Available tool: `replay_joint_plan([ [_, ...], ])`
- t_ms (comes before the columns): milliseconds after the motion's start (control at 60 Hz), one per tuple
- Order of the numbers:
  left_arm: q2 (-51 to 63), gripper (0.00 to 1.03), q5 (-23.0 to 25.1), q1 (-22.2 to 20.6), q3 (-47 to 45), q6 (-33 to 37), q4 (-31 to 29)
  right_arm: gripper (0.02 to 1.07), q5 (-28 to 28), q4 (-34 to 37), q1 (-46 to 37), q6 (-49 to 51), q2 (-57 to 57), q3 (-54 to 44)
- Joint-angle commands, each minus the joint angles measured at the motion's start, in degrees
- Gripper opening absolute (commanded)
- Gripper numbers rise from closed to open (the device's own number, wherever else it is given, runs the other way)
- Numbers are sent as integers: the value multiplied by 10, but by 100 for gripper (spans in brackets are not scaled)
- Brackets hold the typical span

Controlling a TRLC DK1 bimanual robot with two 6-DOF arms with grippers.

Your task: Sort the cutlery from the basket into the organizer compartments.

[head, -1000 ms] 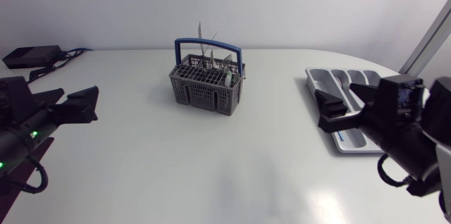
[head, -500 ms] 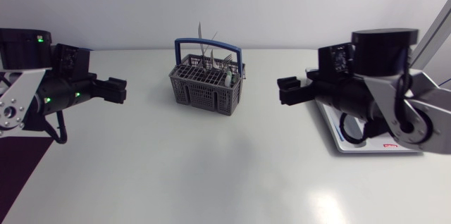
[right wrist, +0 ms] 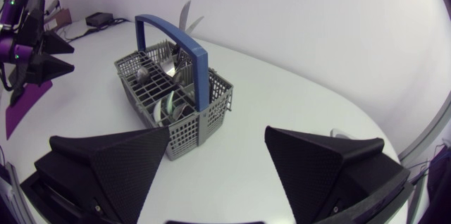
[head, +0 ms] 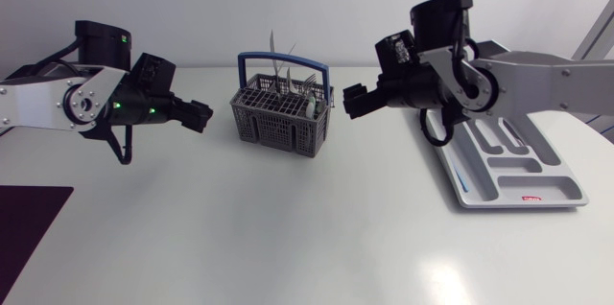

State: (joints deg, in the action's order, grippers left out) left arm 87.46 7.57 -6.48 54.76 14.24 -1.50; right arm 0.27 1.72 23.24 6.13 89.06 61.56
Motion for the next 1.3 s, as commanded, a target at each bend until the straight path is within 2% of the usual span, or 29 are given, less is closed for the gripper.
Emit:
replay_joint_plan([
  [0, 38, 92, 16, -3, 35, 12, 11, 99, 16, 20, 14, 56, 31, 37],
  [117, 68, 92, 26, 1, 61, 12, 22, 93, 3, -15, 22, 106, 63, 51],
  [317, 78, 91, 40, 8, 46, 11, 72, 96, 0, -20, 22, 98, 170, 145],
  [400, 76, 91, 48, 12, 33, 12, 89, 82, -4, -41, 21, 88, 191, 160],
  [417, 75, 91, 49, 14, 31, 12, 91, 75, 0, -50, 22, 88, 199, 166],
  [550, 67, 91, 55, 26, 21, 20, 91, 48, 3, -44, 22, 84, 240, 208],
  [600, 61, 91, 60, 31, 17, 22, 91, 45, 8, -44, 23, 84, 247, 215],
  [733, 44, 91, 75, 43, 0, 33, 89, 27, -10, -28, 27, 81, 248, 216],
  [1000, 22, 91, 104, 63, -26, 46, 80, 25, -47, -27, 19, 97, 214, 161],
  [1283, 21, 91, 122, 69, -33, 69, 73, 26, -98, -29, 14, 129, 105, 29],
])
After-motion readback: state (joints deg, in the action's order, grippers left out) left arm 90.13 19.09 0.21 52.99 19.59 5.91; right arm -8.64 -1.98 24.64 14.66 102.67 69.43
